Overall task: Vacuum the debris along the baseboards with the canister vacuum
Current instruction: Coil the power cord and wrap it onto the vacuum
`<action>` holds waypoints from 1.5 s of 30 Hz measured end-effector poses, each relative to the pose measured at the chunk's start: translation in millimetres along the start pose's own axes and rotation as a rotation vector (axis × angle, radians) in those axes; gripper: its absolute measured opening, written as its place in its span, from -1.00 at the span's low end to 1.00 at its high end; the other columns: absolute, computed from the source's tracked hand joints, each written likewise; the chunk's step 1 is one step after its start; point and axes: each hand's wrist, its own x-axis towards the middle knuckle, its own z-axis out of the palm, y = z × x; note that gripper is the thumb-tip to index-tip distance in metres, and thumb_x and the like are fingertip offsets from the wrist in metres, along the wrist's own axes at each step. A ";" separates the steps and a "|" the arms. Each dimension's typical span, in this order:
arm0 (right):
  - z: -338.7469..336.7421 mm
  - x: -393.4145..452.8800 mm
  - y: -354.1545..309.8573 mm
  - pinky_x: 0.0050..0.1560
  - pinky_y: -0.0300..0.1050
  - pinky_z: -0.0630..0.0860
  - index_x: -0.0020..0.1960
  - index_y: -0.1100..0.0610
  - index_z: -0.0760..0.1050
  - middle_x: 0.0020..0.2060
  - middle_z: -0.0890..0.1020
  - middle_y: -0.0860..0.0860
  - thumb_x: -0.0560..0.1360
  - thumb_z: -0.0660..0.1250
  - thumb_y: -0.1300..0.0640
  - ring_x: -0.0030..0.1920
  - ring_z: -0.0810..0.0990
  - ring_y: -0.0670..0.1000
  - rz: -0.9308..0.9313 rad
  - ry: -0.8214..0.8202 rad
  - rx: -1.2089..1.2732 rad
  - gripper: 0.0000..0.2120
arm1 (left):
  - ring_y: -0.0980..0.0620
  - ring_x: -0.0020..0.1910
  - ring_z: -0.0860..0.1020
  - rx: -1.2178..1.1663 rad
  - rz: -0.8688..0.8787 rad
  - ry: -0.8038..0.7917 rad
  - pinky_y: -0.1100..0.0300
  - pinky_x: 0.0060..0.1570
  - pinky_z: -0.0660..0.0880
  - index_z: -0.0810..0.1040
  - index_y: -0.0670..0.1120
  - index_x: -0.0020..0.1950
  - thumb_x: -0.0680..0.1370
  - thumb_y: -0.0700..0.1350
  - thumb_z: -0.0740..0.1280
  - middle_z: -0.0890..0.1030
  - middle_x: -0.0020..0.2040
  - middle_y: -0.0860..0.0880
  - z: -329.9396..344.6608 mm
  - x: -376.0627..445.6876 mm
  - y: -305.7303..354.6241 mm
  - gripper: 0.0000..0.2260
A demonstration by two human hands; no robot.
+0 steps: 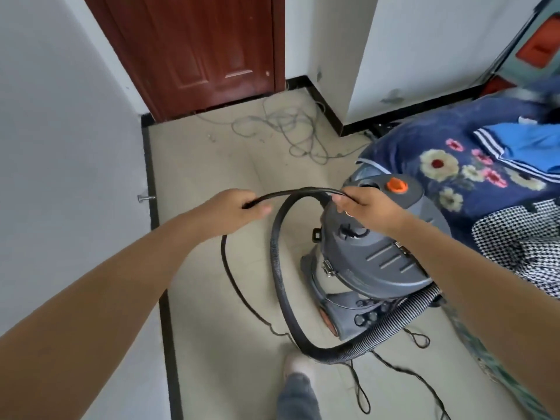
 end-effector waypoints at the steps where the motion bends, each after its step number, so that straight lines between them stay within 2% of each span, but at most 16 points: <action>1: -6.6 4.5 8.3 -0.33 -0.37 0.31 -0.31 0.14 0.37 -0.44 0.35 -0.04 0.60 0.15 0.09 -0.41 0.33 -0.14 0.036 0.021 0.011 -0.68 | 0.05 -0.40 0.35 0.004 -0.043 -0.109 0.24 -0.27 0.33 0.36 -0.11 -0.26 0.58 0.05 0.22 0.37 -0.40 -0.01 2.0 12.0 -1.5 -0.70; 5: -29.9 11.0 47.9 -0.30 -0.32 0.27 -0.21 0.26 0.44 -0.40 0.38 0.00 0.60 0.16 0.10 -0.36 0.35 -0.04 0.180 0.133 0.029 -0.70 | 0.06 -0.28 0.43 -0.002 -0.104 -0.208 0.21 -0.13 0.32 0.39 -0.09 -0.31 0.59 0.07 0.19 0.52 -0.32 -0.02 17.9 54.5 -9.4 -0.66; 9: -47.9 3.9 91.6 -0.36 -0.24 0.30 -0.23 0.19 0.43 -0.40 0.40 0.04 0.61 0.16 0.08 -0.40 0.37 -0.02 0.363 0.181 0.074 -0.71 | 0.04 -0.25 0.47 -0.034 -0.204 -0.290 0.18 0.00 0.41 0.42 -0.09 -0.29 0.60 0.12 0.06 0.55 -0.34 0.01 37.1 89.5 -20.5 -0.60; 11: -53.7 -2.0 105.6 -0.42 -0.27 0.28 -0.26 0.14 0.40 -0.45 0.37 0.00 0.60 0.16 0.08 -0.46 0.38 -0.08 0.434 0.192 0.044 -0.71 | 0.01 -0.32 0.44 -0.142 -0.213 -0.271 0.10 0.01 0.44 0.37 -0.08 -0.34 0.60 0.11 0.07 0.47 -0.44 0.01 46.2 101.1 -20.3 -0.60; 13: -55.7 -6.8 113.3 -0.33 -0.18 0.28 -0.21 0.18 0.40 -0.44 0.37 0.00 0.61 0.15 0.10 -0.35 0.41 0.01 0.478 0.175 -0.032 -0.74 | 0.02 -0.41 0.32 -0.145 -0.182 -0.191 0.14 -0.14 0.40 0.29 -0.06 -0.37 0.61 0.07 0.09 0.34 -0.48 0.01 52.8 110.6 -13.4 -0.61; 17: -61.3 -3.9 89.9 -0.25 -0.17 0.30 -0.13 0.12 0.43 -0.43 0.38 -0.05 0.59 0.19 0.10 -0.37 0.38 0.00 0.392 0.187 -0.032 -0.85 | 0.03 -0.40 0.24 0.069 0.045 -0.033 0.26 -0.41 0.19 0.19 -0.07 -0.39 0.64 -0.02 0.09 0.24 -0.42 0.00 45.5 123.1 23.4 -0.61; 20: -66.4 9.6 55.7 -0.30 -0.30 0.28 -0.04 0.16 0.47 -0.36 0.41 -0.04 0.60 0.19 0.11 -0.30 0.37 -0.02 0.270 0.139 -0.069 -0.86 | 0.06 -0.44 0.22 0.187 0.165 -0.064 0.24 -0.43 0.15 0.19 -0.08 -0.39 0.64 -0.02 0.10 0.23 -0.43 -0.01 22.4 127.4 50.4 -0.60; 23: -62.4 17.0 41.6 -0.32 -0.33 0.28 -0.06 0.21 0.47 -0.37 0.41 -0.02 0.61 0.15 0.13 -0.34 0.36 -0.08 0.228 0.157 -0.098 -0.80 | 0.08 -0.43 0.25 0.072 0.208 -0.035 0.17 -0.36 0.20 0.29 -0.12 -0.35 0.62 -0.01 0.15 0.28 -0.43 0.01 1.8 128.4 52.0 -0.63; 25: -56.2 14.2 44.7 -0.38 -0.38 0.29 -0.10 0.21 0.45 -0.43 0.35 -0.05 0.61 0.15 0.15 -0.43 0.32 -0.13 0.264 0.266 -0.039 -0.81 | 0.06 -0.43 0.29 -0.043 0.120 -0.170 0.17 -0.33 0.24 0.35 -0.10 -0.35 0.57 0.07 0.23 0.33 -0.45 0.02 -0.8 125.8 32.1 -0.64; 28: -47.0 1.1 61.6 -0.47 -0.39 0.28 -0.25 0.14 0.41 -0.46 0.32 -0.02 0.61 0.16 0.18 -0.53 0.39 -0.22 0.399 0.402 0.043 -0.75 | 0.02 -0.36 0.40 0.006 -0.038 -0.362 0.15 -0.19 0.32 0.36 -0.07 -0.40 0.38 0.25 0.23 0.44 -0.44 0.01 13.1 113.2 -20.3 -0.59; 32: -36.9 -21.9 87.5 -0.54 -0.34 0.27 -0.12 0.26 0.46 -0.48 0.33 0.05 0.60 0.16 0.16 -0.53 0.35 -0.08 0.602 0.442 0.083 -0.78 | -0.02 -0.30 0.41 -0.133 -0.209 -0.375 0.22 -0.17 0.35 0.34 -0.13 -0.37 0.54 0.06 0.24 0.46 -0.35 -0.08 31.0 86.4 -83.8 -0.63; 35: -23.6 -30.8 98.7 -0.45 -0.26 0.24 -0.10 0.24 0.45 -0.49 0.31 0.05 0.61 0.15 0.15 -0.46 0.28 0.03 0.635 0.362 0.084 -0.80 | 0.01 -0.43 0.30 -0.195 -0.293 -0.328 0.17 -0.26 0.28 0.29 -0.12 -0.39 0.43 0.13 0.24 0.34 -0.45 -0.03 42.8 61.1 -105.6 -0.63; 38: -8.3 -40.9 101.4 -0.40 -0.22 0.27 -0.19 0.20 0.40 -0.46 0.35 0.05 0.61 0.14 0.15 -0.42 0.33 0.06 0.644 0.162 -0.009 -0.77 | 0.06 -0.55 0.16 -0.326 -0.390 -0.124 0.23 -0.46 0.10 0.24 -0.06 -0.37 0.60 -0.03 0.20 0.21 -0.48 0.01 57.4 44.7 -104.6 -0.64; 40: 2.1 -51.0 97.2 -0.40 -0.20 0.34 -0.21 0.15 0.37 -0.42 0.39 0.05 0.58 0.18 0.15 -0.44 0.37 0.01 0.592 0.012 0.014 -0.80 | 0.04 -0.50 0.13 -0.303 -0.313 -0.061 0.23 -0.44 0.06 0.25 -0.07 -0.40 0.62 -0.06 0.18 0.21 -0.50 0.03 65.1 33.7 -88.8 -0.62; 42: 9.1 -57.4 84.5 -0.41 -0.28 0.38 -0.07 0.18 0.41 -0.36 0.44 0.04 0.57 0.22 0.15 -0.43 0.40 -0.04 0.451 -0.093 0.028 -0.91 | 0.05 -0.49 0.14 -0.267 -0.207 -0.077 0.22 -0.42 0.08 0.29 -0.07 -0.44 0.60 -0.04 0.20 0.22 -0.49 0.03 70.4 19.0 -61.3 -0.60; 45: 16.4 -62.4 56.7 -0.46 -0.39 0.35 0.15 0.13 0.42 -0.36 0.45 -0.05 0.59 0.21 0.13 -0.48 0.39 -0.17 0.272 -0.171 0.149 -0.84 | 0.07 -0.51 0.16 -0.180 -0.091 -0.122 0.21 -0.44 0.13 0.40 -0.08 -0.42 0.59 0.00 0.21 0.22 -0.50 0.02 75.1 -6.4 -9.3 -0.62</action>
